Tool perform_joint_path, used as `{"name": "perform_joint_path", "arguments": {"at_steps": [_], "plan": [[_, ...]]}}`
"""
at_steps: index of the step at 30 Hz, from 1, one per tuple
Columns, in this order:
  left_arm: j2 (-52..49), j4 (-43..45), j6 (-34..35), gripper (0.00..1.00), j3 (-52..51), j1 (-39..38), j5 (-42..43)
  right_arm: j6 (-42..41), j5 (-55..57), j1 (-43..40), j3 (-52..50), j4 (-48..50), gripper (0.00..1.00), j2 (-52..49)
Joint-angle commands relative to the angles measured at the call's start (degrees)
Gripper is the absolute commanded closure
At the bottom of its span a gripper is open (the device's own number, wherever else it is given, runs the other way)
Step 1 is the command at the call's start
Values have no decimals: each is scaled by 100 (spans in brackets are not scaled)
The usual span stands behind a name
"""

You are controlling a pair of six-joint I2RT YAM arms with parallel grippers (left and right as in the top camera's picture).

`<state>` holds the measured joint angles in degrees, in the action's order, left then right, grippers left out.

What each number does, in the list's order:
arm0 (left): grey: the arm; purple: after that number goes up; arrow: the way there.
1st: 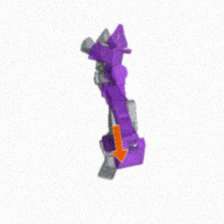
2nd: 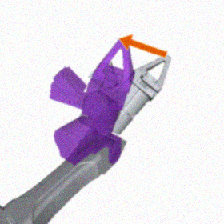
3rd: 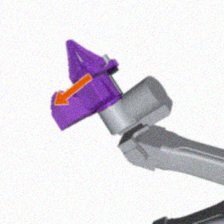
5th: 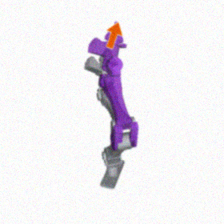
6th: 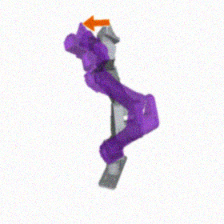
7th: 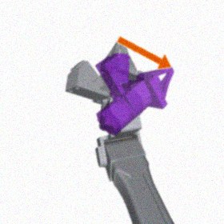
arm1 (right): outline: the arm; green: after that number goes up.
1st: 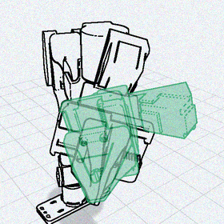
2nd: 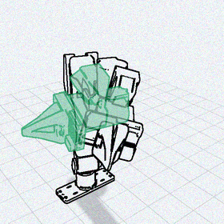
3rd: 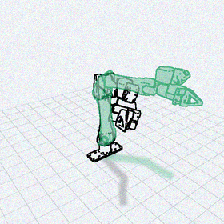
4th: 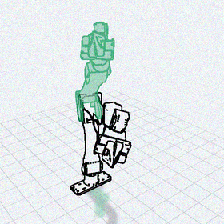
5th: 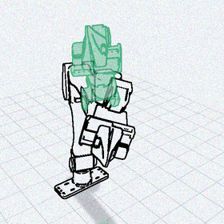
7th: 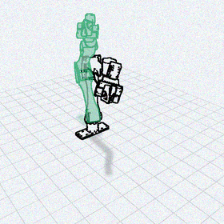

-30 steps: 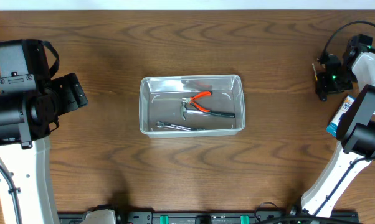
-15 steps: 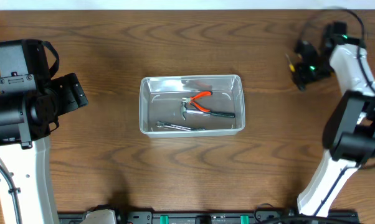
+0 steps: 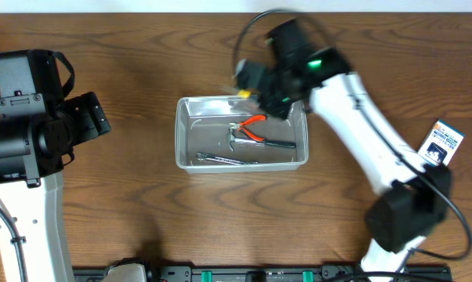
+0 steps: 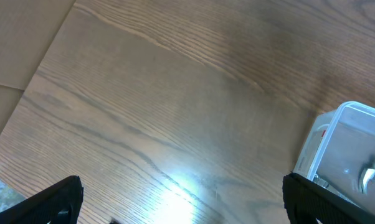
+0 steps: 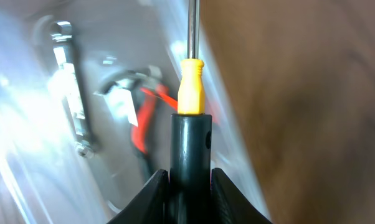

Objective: Pack container
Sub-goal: 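Place the screwdriver into the box and open the right gripper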

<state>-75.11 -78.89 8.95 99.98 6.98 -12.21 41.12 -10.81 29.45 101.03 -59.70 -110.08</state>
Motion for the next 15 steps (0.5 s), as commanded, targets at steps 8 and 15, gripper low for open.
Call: {"name": "perform_joint_path", "arguments": {"at_steps": [8, 15], "plan": [[-11, -13, -37, 5, -39, 2, -28, 136, -17, 382, -66, -74, 76, -1539], [-11, -11, -37, 5, -42, 2, -28, -190, 46, 372, -48, -149, 55, -1600]]}}
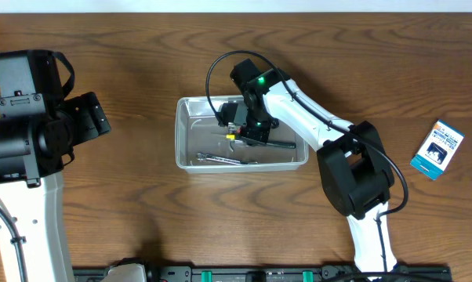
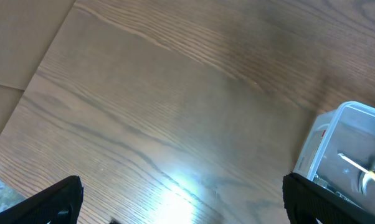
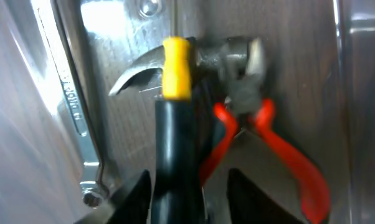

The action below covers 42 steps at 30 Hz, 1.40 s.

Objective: Pack container
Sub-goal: 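Place the screwdriver into the box and open the right gripper, then grasp the blue-and-white screwdriver set box with the right gripper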

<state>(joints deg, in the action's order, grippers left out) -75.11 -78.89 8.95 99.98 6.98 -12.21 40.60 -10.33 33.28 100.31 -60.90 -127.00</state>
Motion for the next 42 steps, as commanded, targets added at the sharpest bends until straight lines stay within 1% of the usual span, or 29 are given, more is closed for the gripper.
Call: {"name": "perform_joint_path", "arguments": {"at_steps": [1, 3, 7, 10, 12, 13, 14, 17, 19, 21, 25, 27, 31, 36, 42], "plan": [[-11, -11, -37, 5, -42, 2, -28, -219, 44, -9, 68, -92, 54, 160], [-11, -11, -37, 5, -39, 2, -28, -570, 267, -9, 195, -188, 52, 323], [-11, -11, -37, 5, -42, 2, -28, -1840, 1499, -153, 614, -173, 50, 933], [-11, -13, -37, 5, -39, 2, -28, -2870, 2232, -476, 955, -173, 46, 1545], [-11, -11, -37, 5, -39, 2, -31, -3602, 2457, -815, 1023, -175, 27, 1969], [-11, -11, -37, 5, -39, 2, -28, -4100, 2524, -1080, 1021, -205, 5, 2205], [-11, -11, -37, 5, -39, 2, -31, -4498, 2531, -1346, 1021, -282, 1, 2400], [-11, -11, -37, 5, -42, 2, -28, -5888, 2529, -2441, 1021, -815, 1, 2822], [-11, -11, -37, 5, -42, 2, -28, -6620, 2509, -3252, 1019, -1309, 1, 2922], [-11, -9, -37, 5, -42, 2, -31, -6953, 2422, -4015, 1003, -1690, 1, 2914], [-11, 13, -37, 5, -39, 2, -28, -6972, 2133, -5327, 734, -1790, 1, 2758], [-11, 13, -37, 5, -39, 2, -28, -6964, 1974, -5796, 564, -1683, 1, 2645], [-11, 11, -37, 5, -39, 2, -31, -6463, 1582, -6599, 188, -1353, 1, 2271], [-11, 9, -37, 5, -42, 2, -28, -5799, 1434, -7036, 11, -1093, 1, 1539], [-11, 9, -35, 5, -39, 2, -28, -5099, 1309, -6955, 11, -831, 1, 756]]}}
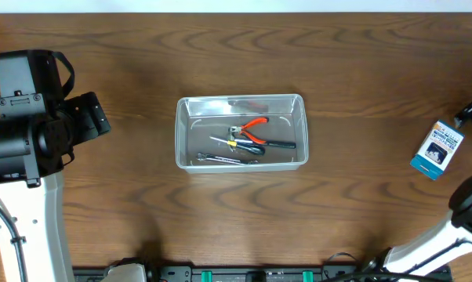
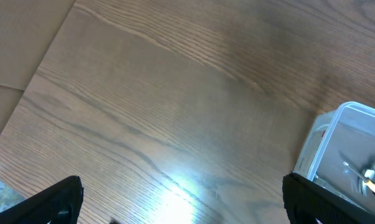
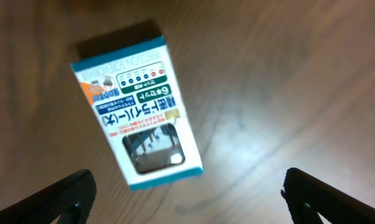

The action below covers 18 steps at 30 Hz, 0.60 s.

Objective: Pack container
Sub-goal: 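Grasp the blue-and-white screwdriver set box with the right gripper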

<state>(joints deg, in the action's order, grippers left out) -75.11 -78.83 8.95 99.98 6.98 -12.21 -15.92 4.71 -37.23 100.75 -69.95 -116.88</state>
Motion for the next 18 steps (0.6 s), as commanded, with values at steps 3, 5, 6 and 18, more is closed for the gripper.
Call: {"name": "perform_joint_path", "arguments": {"at_steps": [3, 5, 6, 18], "plan": [[-11, 2, -35, 5, -39, 2, -28, 769, -328, 216, -33, 264, 1, -479], [-11, 2, -33, 5, -42, 2, -26, 839, -328, 297, -33, 382, 1, -584], [-11, 2, -33, 5, -42, 2, -28, 903, -328, 332, -35, 433, 1, -621], [-11, 4, -33, 5, -42, 2, -28, 986, -164, 332, -52, 592, 1, -1095]]}}
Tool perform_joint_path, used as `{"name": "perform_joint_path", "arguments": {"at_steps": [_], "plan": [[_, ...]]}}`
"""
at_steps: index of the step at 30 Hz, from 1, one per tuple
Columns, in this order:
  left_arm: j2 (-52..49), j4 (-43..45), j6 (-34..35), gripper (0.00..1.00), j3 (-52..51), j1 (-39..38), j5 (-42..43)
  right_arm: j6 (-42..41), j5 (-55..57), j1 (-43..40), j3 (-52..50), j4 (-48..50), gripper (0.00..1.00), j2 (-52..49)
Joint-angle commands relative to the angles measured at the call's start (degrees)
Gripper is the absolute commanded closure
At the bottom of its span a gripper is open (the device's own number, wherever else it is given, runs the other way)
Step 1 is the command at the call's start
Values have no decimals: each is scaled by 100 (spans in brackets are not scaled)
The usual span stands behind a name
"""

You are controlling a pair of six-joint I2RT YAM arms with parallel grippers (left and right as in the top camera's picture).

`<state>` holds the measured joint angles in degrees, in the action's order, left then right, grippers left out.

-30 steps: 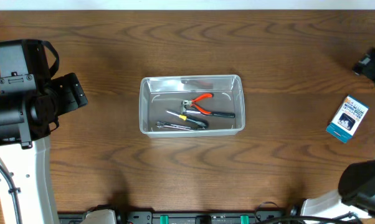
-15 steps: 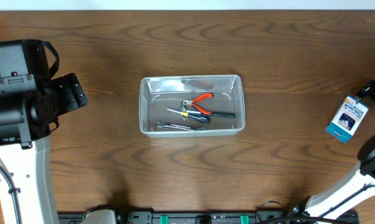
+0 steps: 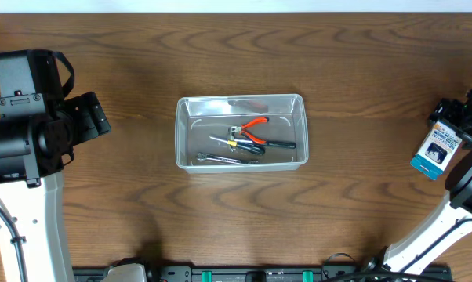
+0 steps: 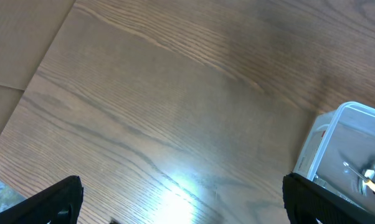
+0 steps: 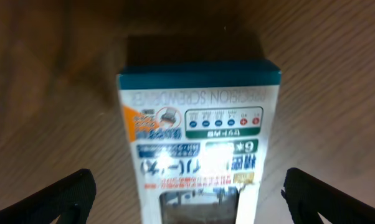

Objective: Pack container
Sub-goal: 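Grasp the blue-and-white screwdriver set box with the right gripper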

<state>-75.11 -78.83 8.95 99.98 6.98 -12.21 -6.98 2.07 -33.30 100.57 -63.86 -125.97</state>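
A clear container [image 3: 183, 135] sits mid-table holding red-handled pliers [image 3: 254, 128], a yellow-and-black screwdriver [image 3: 234, 144] and a wrench [image 3: 219, 159]. A teal and white screwdriver-set box [image 3: 440, 148] lies flat at the far right of the table. My right gripper [image 3: 456, 119] hangs over the box's far end, open, its fingers [image 5: 56, 199] straddling the box [image 5: 200, 143] in the right wrist view. My left gripper [image 4: 181, 199] is open over bare wood, far left, with the container's corner [image 4: 337, 137] at the edge of its view.
The table's brown wood runs to a pale floor edge [image 4: 19, 37] in the left wrist view. A black rail [image 3: 244, 274] lines the near edge of the table. The left arm [image 3: 32, 117] stands at the far left.
My right gripper has moved from the far right edge to directly over the box, which now fills its wrist view squarely between the open fingers. The left arm has not moved.
My right gripper held the yellow-and-black screwdriver at the container's far rim, then held it low inside beside the pliers. Later the screwdriver lay in the container and the gripper was open near the box at the far right. Now it hangs over the box.
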Motion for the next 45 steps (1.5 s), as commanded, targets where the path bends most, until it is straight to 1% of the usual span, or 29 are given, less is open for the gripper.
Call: {"name": "perform_joint_path", "arguments": {"at_steps": [1, 7, 15, 19, 24, 27, 28, 32, 35, 41, 45], "plan": [[-11, 4, -33, 5, -42, 2, -26, 90, 114, -81, -46, -20, 1, -203], [-11, 4, -33, 5, -39, 2, -26, 136, 111, -140, -284, 105, 1, -232], [-11, 4, -33, 5, -42, 2, -28, 149, 76, -122, -1102, 697, 1, -232], [-11, 4, -35, 5, -42, 2, -26, 149, -63, -114, -1318, 837, 2, -234], [-11, 4, -35, 5, -39, 2, -28, 146, -66, -109, -1329, 859, 8, -229], [-11, 4, -35, 5, -42, 2, -28, 146, -66, -68, -1329, 857, 16, -227], [-11, 4, -35, 5, -39, 2, -28, 146, -66, -46, -1327, 857, 20, -227], [-11, 2, -35, 5, -39, 2, -28, 146, -66, 55, -1325, 831, 29, -214], [-11, 2, -35, 5, -39, 2, -28, 146, -66, 133, -1325, 813, 33, -173], [-11, 2, -37, 5, -39, 2, -28, 149, -63, 431, -1322, 815, 34, 179], [-11, 2, -37, 5, -39, 2, -28, 151, -63, 710, -1283, 822, 34, 678]]}}
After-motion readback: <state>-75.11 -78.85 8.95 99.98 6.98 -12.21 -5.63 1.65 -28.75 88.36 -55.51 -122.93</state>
